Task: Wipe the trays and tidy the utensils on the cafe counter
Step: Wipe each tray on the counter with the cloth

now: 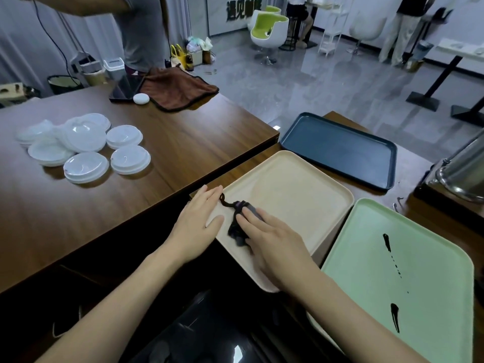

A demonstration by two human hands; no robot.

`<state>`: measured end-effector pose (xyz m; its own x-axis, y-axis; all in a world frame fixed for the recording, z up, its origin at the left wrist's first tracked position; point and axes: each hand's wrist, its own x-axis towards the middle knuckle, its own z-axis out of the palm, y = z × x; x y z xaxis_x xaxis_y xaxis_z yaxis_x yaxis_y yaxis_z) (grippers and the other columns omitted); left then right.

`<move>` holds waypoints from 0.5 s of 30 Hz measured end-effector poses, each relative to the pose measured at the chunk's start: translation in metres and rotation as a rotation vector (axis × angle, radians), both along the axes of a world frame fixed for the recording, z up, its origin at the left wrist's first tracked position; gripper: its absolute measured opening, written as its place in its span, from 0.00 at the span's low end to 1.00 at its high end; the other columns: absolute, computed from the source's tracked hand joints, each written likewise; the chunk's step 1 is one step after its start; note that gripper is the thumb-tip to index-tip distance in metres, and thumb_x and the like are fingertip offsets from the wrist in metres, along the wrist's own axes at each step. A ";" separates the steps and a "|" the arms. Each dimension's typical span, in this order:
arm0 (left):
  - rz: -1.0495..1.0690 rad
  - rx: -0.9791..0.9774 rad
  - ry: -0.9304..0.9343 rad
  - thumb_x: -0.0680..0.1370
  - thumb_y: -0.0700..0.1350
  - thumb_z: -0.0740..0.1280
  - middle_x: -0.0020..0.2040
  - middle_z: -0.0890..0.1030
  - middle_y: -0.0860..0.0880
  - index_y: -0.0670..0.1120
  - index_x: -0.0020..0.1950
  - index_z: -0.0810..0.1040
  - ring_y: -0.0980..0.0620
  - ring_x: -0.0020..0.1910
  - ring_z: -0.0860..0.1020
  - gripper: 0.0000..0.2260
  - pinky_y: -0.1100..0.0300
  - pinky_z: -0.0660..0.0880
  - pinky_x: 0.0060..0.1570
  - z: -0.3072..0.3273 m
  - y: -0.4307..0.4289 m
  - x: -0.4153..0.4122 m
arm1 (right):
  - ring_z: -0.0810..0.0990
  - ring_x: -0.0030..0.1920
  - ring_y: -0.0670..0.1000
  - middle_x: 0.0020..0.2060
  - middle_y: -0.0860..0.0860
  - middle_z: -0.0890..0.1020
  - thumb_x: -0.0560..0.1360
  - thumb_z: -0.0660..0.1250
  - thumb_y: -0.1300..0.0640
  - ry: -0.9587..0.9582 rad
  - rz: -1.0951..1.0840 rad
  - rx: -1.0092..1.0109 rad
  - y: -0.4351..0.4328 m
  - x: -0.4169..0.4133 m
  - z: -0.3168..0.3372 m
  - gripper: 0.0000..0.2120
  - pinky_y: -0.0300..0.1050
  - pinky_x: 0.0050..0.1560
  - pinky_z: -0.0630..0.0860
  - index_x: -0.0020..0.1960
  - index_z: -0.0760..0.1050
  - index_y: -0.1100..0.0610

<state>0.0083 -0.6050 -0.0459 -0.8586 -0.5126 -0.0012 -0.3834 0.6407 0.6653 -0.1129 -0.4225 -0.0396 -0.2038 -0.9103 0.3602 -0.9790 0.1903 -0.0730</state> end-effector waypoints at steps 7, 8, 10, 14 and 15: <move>-0.019 -0.012 0.004 0.80 0.56 0.58 0.80 0.58 0.62 0.53 0.83 0.57 0.68 0.78 0.43 0.31 0.50 0.56 0.79 -0.001 -0.003 0.002 | 0.72 0.68 0.51 0.72 0.45 0.71 0.81 0.62 0.55 -0.064 -0.116 0.113 -0.054 -0.033 0.005 0.19 0.47 0.57 0.79 0.72 0.69 0.50; -0.021 -0.019 -0.003 0.79 0.57 0.57 0.80 0.58 0.61 0.53 0.83 0.56 0.69 0.77 0.42 0.32 0.52 0.55 0.78 0.001 -0.003 0.002 | 0.71 0.68 0.50 0.73 0.45 0.69 0.82 0.60 0.55 -0.078 -0.141 0.137 -0.059 -0.045 0.007 0.19 0.48 0.57 0.79 0.73 0.67 0.49; -0.028 -0.029 -0.009 0.78 0.57 0.56 0.80 0.57 0.63 0.53 0.83 0.56 0.69 0.77 0.41 0.33 0.53 0.54 0.78 0.002 -0.002 0.003 | 0.71 0.69 0.50 0.73 0.44 0.69 0.83 0.58 0.54 -0.119 -0.222 0.141 -0.065 -0.073 0.011 0.19 0.50 0.56 0.80 0.74 0.66 0.48; -0.021 -0.010 0.008 0.79 0.57 0.56 0.77 0.55 0.67 0.53 0.83 0.56 0.67 0.78 0.41 0.32 0.53 0.52 0.78 0.000 -0.002 0.003 | 0.76 0.61 0.52 0.63 0.45 0.74 0.82 0.58 0.56 -0.173 -0.374 0.122 -0.070 -0.124 0.016 0.16 0.50 0.46 0.80 0.69 0.69 0.49; -0.018 -0.012 0.015 0.79 0.57 0.56 0.78 0.56 0.65 0.53 0.83 0.57 0.66 0.79 0.42 0.32 0.52 0.53 0.79 -0.002 -0.002 0.002 | 0.76 0.60 0.52 0.62 0.46 0.75 0.83 0.58 0.56 -0.171 -0.397 0.132 -0.072 -0.130 0.018 0.15 0.50 0.45 0.80 0.68 0.70 0.50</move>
